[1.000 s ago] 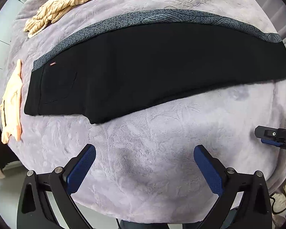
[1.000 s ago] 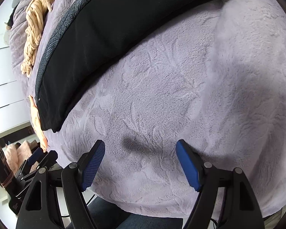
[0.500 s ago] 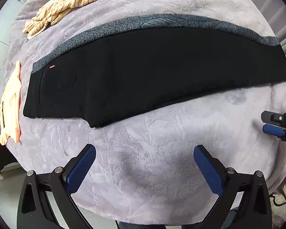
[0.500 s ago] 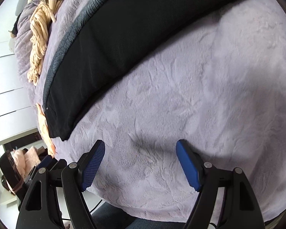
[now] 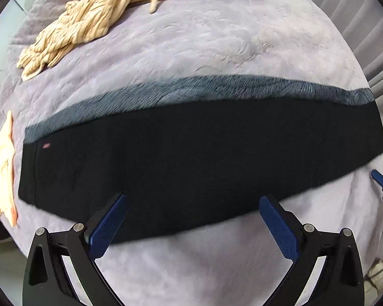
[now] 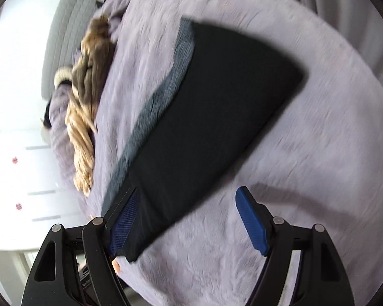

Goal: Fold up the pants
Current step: 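Move the right gripper toward the trouser leg end to grasp it, then grasp the trouser leg end with the right gripper and lift it while the left gripper presses the waistband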

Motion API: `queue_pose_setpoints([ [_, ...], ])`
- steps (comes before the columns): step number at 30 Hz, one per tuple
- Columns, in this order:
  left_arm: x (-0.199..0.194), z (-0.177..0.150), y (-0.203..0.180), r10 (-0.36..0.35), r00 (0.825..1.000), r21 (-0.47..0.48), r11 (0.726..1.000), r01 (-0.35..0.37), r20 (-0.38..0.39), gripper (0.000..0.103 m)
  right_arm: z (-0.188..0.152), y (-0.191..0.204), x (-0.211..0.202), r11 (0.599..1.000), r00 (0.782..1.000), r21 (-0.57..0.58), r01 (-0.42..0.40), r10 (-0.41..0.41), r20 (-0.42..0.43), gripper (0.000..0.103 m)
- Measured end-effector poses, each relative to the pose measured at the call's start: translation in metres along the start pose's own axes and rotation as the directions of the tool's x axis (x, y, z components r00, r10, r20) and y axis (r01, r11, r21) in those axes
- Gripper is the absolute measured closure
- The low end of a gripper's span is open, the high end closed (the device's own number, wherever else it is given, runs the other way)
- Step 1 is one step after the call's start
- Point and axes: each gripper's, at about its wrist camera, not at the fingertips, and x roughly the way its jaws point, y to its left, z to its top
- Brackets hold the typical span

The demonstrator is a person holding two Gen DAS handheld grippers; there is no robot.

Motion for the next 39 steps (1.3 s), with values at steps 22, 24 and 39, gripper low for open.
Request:
queue_pose_setpoints([
  [22,0.065,0.097,-0.061,0.064,0.991,0.050,0.996,-0.071,0.118,0.000,0.059,-0.010,0.019,0.975,0.973,-0.024,-0.219,0.220,0.064,0.033],
  [24,0.091,0.110,-0.060,0.070,0.995,0.012,0.997,-0.071,0.075,0.000,0.059,-0.009,0.023,0.983,0.983,-0.053,-0.174,0.177,0.052,0.033],
  [39,0.073,0.049,-0.051,-0.001,1.000,0.034,0.999,0.000,0.018,0.000,0.031,-0.050,0.013,0.983,0.987,0.101,-0.156,0.151,0.049,0.044],
])
